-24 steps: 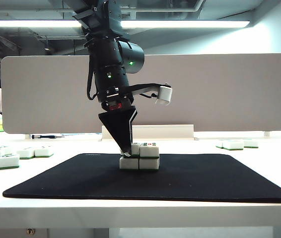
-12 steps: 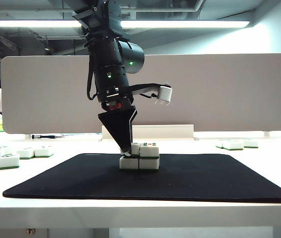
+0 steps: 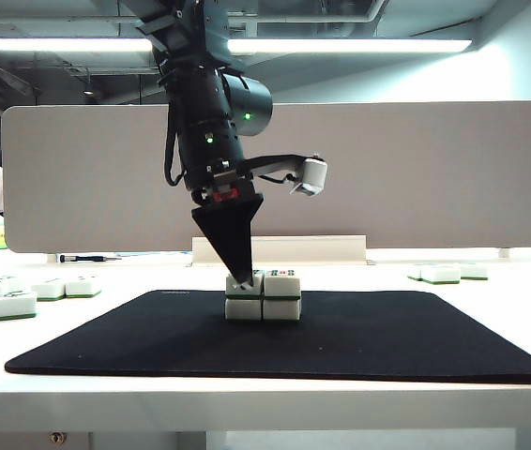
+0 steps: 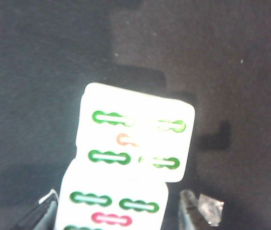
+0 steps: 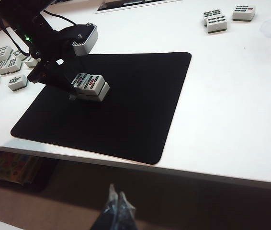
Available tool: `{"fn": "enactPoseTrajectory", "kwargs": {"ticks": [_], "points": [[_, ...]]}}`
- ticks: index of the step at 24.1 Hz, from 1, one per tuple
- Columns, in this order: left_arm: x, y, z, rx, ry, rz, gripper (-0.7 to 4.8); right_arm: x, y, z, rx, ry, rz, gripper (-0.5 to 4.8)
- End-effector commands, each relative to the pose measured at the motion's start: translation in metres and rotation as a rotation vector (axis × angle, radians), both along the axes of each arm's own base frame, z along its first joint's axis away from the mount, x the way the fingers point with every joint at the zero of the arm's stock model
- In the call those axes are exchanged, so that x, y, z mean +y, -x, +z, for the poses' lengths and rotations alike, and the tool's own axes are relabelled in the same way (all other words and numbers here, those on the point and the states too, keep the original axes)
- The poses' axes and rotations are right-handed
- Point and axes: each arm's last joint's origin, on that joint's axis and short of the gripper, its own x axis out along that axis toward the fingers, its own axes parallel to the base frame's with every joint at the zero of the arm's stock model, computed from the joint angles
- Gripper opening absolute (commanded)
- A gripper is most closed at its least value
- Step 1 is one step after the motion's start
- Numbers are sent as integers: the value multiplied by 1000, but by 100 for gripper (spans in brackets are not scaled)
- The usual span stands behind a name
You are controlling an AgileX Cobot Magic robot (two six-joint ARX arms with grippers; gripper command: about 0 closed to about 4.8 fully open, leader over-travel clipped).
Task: Arrange four mahjong tiles into a neat stack, creating two layers of paired tiles.
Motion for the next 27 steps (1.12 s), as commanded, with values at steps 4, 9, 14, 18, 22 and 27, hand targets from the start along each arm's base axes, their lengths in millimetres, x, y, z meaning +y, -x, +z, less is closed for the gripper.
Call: {"fn": "enactPoseTrajectory", "kwargs": {"ticks": [4,9,14,18,22,27], "points": [[5,9,30,-35,37,37,350,0,2,1,-26,2,1,-1],[24,31,86,-135,38,176,344,0,2,1,-26,0,6,-1],[72,69,169,-387,81,321,236,7,6,2,-21,-105,248,-1],[111,87,201,-435,149,499,168,10,9,4,-18,-175,409,-1],[140,100,211,-442,157,609,103,10,10,4,-17,-179,426,-1],[156,119,190,-387,102,640,82,10,9,4,-17,-179,423,-1]]}}
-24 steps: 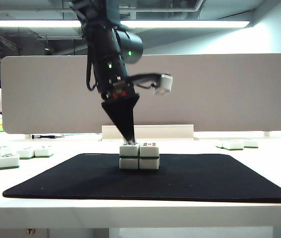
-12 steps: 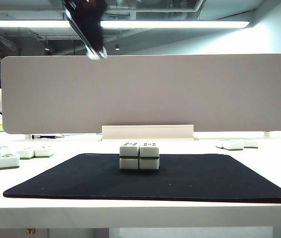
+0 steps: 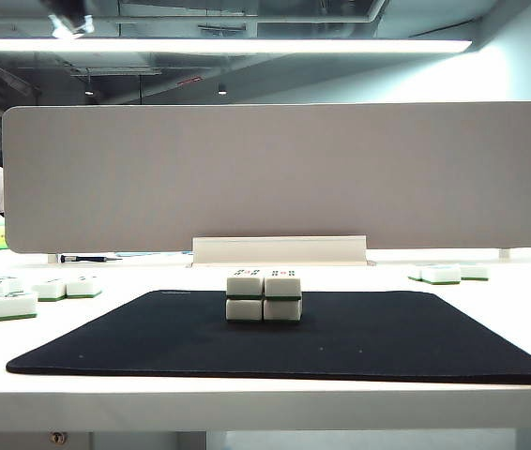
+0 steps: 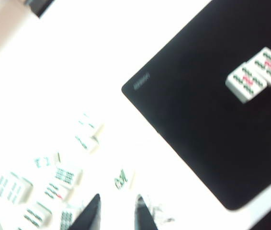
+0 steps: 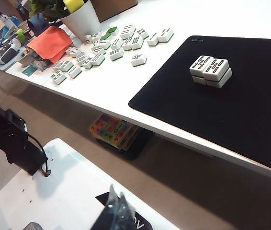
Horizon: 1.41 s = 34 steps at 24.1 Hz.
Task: Arrange four mahjong tiles into a neat stack, creating two layers of paired tiles.
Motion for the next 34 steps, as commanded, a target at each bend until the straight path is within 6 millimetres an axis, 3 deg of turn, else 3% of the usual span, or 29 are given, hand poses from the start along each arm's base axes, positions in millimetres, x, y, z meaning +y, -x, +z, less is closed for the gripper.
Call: {"fn": "enactPoseTrajectory", "kwargs": {"ticks": [1,3,6,12,22,29,34], "points": [[10,17,-20,71,-23,21,82,0,3,1,-27,-1,5,-1],[18,33,-45,144,-41,46,82,0,3,1,-27,-1,5,-1],[27,56,-63,99,-61,95,82,0,3,1,-27,-1,5,-1],[50,125,-67,-107,135,233,83,0,3,1,-27,-1,5,-1],[69,187,-99,-114,352,392,84,0,3,1,-27,-1,5,-1],[72,196,-96,-156,374,377,84,0,3,1,-27,-1,5,-1],[66,178,-89,-336,517,369,84,0,3,1,-27,-1,5,-1]]}}
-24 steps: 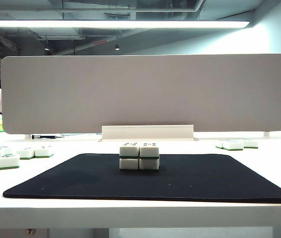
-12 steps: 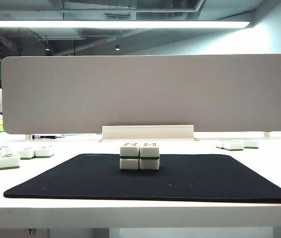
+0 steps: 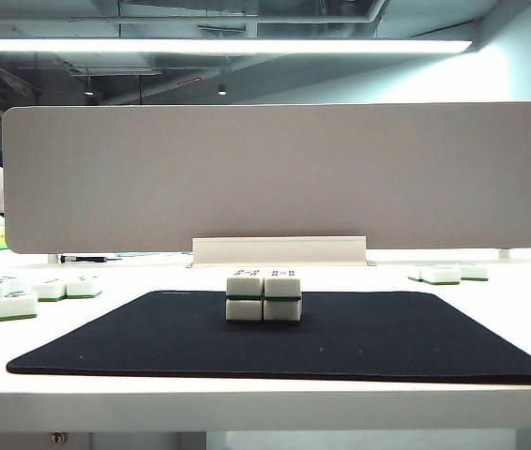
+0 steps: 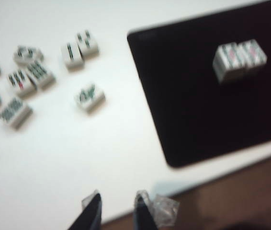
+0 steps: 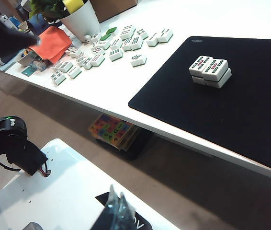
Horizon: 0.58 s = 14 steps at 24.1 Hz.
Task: Arrange four mahjong tiles into a neat stack, creating two layers of paired tiles.
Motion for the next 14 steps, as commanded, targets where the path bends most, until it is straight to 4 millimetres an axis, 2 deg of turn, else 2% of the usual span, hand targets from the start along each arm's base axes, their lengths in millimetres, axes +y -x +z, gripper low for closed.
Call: {"fn": "enactPoseTrajectory", "kwargs": {"ticks": [1,3,6,10,12,14], "points": [[-6,-18,3,-186,102,14,84,0,3,1,-27,-1,5,-1],[-9,-28,-5,-257,145,28,84,0,3,1,-26,-1,5,-1],[-7,-39,-31,-317,216,37,84,0,3,1,-27,-1,5,-1],[3,-44,-103,-354,214,124,84,0,3,1,-27,-1,5,-1],[5,-41,-123,-350,208,140,84,0,3,1,-27,-1,5,-1],[5,-39,-133,-364,204,138,84,0,3,1,-27,-1,5,-1]]}}
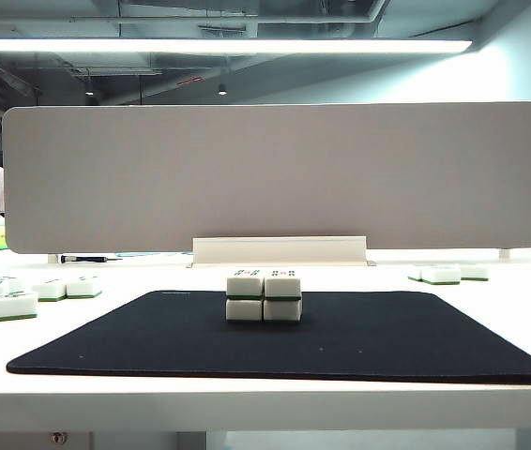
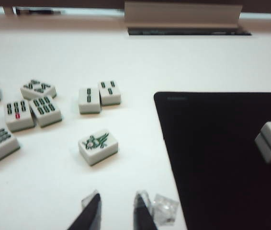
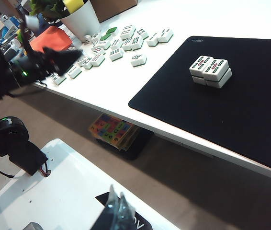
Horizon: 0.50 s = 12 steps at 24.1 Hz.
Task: Arrange four mahjong tiles into a neat stack, creating two layers of paired tiles.
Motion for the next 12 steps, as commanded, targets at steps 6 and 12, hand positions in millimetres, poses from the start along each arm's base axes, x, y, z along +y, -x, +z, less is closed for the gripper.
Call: {"fn": "enactPoseTrajectory", "kwargs": {"ticks": [6,12], "points": [[10,6,-33,-110,-45,72,84,0,2,1,-26,-1,5,-1],[17,12,-52,-68,-52,148,84,0,2,1,-27,-1,5,-1]]}}
